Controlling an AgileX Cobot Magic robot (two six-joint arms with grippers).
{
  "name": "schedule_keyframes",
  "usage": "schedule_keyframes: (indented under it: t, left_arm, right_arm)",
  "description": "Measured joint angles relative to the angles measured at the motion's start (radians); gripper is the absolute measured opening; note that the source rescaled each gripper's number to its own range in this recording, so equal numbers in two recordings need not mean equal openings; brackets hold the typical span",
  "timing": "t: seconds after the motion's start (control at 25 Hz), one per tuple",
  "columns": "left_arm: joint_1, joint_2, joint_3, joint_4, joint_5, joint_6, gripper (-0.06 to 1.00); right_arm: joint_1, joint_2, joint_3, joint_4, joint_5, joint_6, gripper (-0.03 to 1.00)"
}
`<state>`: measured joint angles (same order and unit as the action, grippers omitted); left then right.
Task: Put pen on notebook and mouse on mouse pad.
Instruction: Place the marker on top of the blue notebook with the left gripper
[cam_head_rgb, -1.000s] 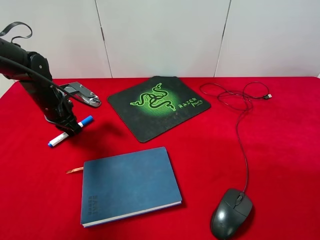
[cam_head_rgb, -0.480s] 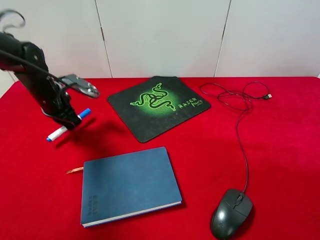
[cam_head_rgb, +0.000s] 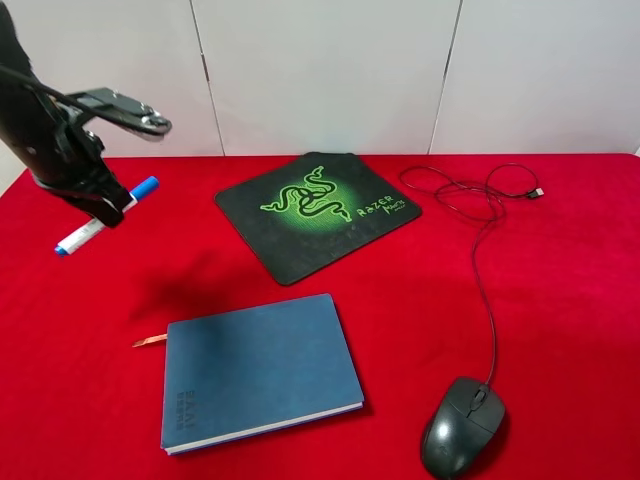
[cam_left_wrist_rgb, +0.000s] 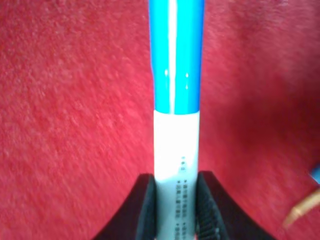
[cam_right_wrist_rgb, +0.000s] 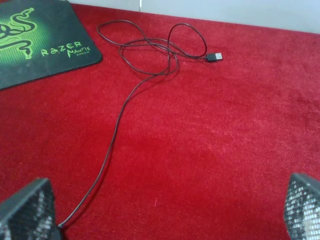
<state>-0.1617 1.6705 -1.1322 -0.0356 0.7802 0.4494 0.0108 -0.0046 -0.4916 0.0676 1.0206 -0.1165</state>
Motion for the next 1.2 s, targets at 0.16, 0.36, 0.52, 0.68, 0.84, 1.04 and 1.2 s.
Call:
schedule_keyframes:
  t: [0.16, 0.36, 0.52, 0.68, 0.84, 1.04, 1.2]
  left_arm:
    - [-0.053, -0.046, 0.000, -0.007, 0.073, 0.000, 0.00]
    - [-0.145, -0.051, 0.000, -0.007, 0.139, 0.000, 0.00]
    - [-0.237, -0.052, 0.000, -0.007, 0.149, 0.000, 0.00]
    - [-0.339, -0.052, 0.000, -0.007, 0.146, 0.000, 0.00]
    - [-0.444, -0.052, 0.000, -0.007, 0.120, 0.000, 0.00]
    - [-0.549, -0.052, 0.001, -0.043, 0.097, 0.017, 0.00]
    - [-0.622, -0.052, 0.001, -0.087, 0.091, 0.060, 0.00]
  right_arm:
    - [0.000, 0.000, 0.000, 0.000, 0.000, 0.000, 1.00]
    - [0.000, 0.000, 0.000, 0.000, 0.000, 0.000, 1.00]
    - [0.000, 0.000, 0.000, 0.000, 0.000, 0.000, 1.00]
    - [0.000, 0.000, 0.000, 0.000, 0.000, 0.000, 1.00]
    - [0.000, 0.000, 0.000, 0.000, 0.000, 0.000, 1.00]
    - [0.000, 0.000, 0.000, 0.000, 0.001, 0.000, 1.00]
    - [0.000, 0.000, 0.000, 0.000, 0.001, 0.000, 1.00]
